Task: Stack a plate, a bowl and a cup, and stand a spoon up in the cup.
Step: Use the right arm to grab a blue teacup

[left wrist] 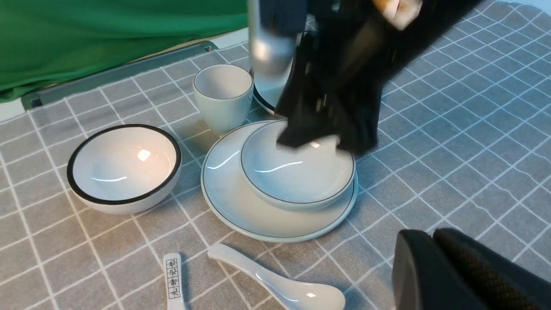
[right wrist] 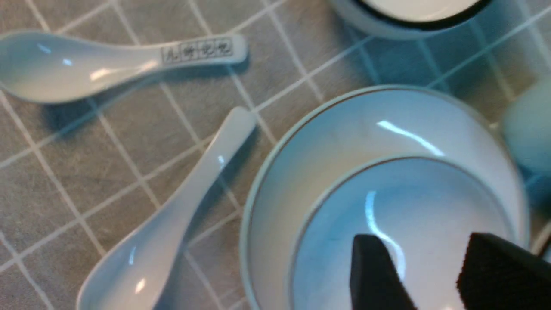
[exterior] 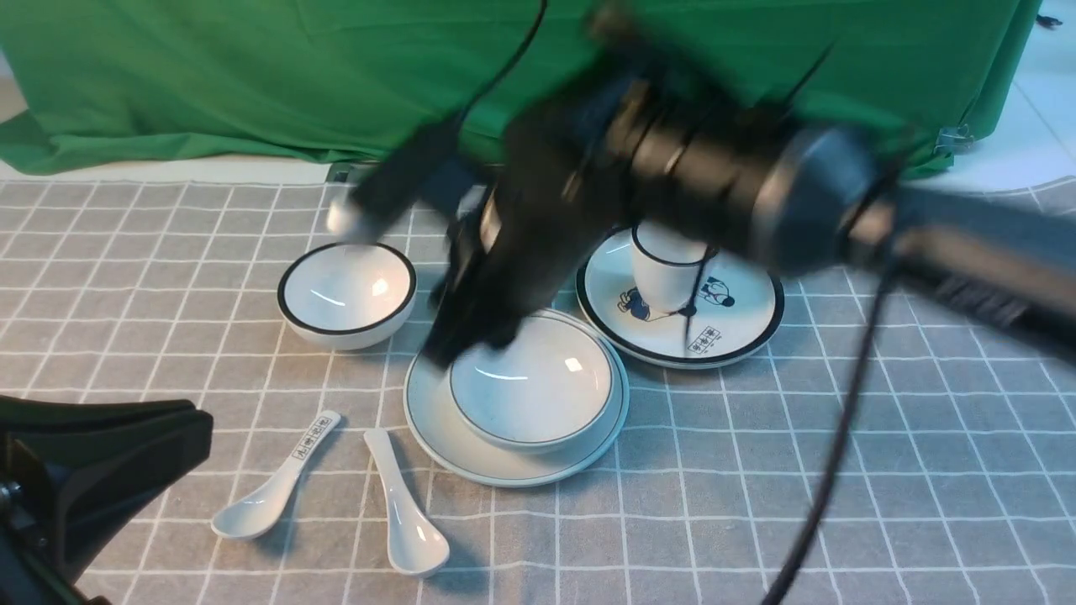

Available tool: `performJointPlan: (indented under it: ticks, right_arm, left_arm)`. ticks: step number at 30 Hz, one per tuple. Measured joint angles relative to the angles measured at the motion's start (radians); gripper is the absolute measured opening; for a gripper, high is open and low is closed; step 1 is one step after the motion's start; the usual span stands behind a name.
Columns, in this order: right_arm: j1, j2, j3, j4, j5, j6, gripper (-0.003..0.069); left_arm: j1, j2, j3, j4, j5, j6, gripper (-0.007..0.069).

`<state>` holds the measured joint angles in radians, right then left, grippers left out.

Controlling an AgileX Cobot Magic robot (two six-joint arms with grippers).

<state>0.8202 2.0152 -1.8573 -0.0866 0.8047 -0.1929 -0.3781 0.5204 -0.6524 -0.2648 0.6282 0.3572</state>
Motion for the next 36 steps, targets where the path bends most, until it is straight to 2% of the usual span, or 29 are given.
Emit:
performJointPlan:
  ticks: [2,5,7,11,13,17,23,36]
  right_arm:
    - [-0.077,0.015,-0.116,0.017,0.111,-0.005,0.0283]
    - [-0.144,0.075,-0.241,0.064,0.205,-0.026,0.0291]
    - [-0.183,0.147,-0.342,0.105,0.257,-0.034,0.0333]
    - [-0.197,0.275,-0.498,0.148,0.288,-0.037,0.0443]
    - [-0.194,0.336,-0.568,0.160,0.280,-0.055,0.0472]
    - [-0.185,0.377,-0.608,0.163,0.229,-0.068,0.0472]
    - [-0.179,0.437,-0.620,0.170,0.143,-0.080,0.0472]
    - [-0.179,0.521,-0.620,0.167,0.079,-0.098,0.0472]
  left_arm:
    - [0.000,0.000,0.000,0.000,-0.007,0.000,0.0017]
    - [0.000,0.000,0.000,-0.001,-0.020,0.000,0.0017]
    - [0.000,0.000,0.000,-0.003,-0.027,0.000,0.0017]
    - [0.000,0.000,0.000,-0.004,-0.040,0.000,0.0017]
    - [0.000,0.000,0.000,-0.005,-0.043,0.000,0.0017]
    - [0.000,0.000,0.000,-0.006,-0.045,0.000,0.0017]
    - [0.000,0.000,0.000,-0.007,-0.045,-0.001,0.0017]
    - [0.000,0.000,0.000,-0.008,-0.045,-0.001,0.0017]
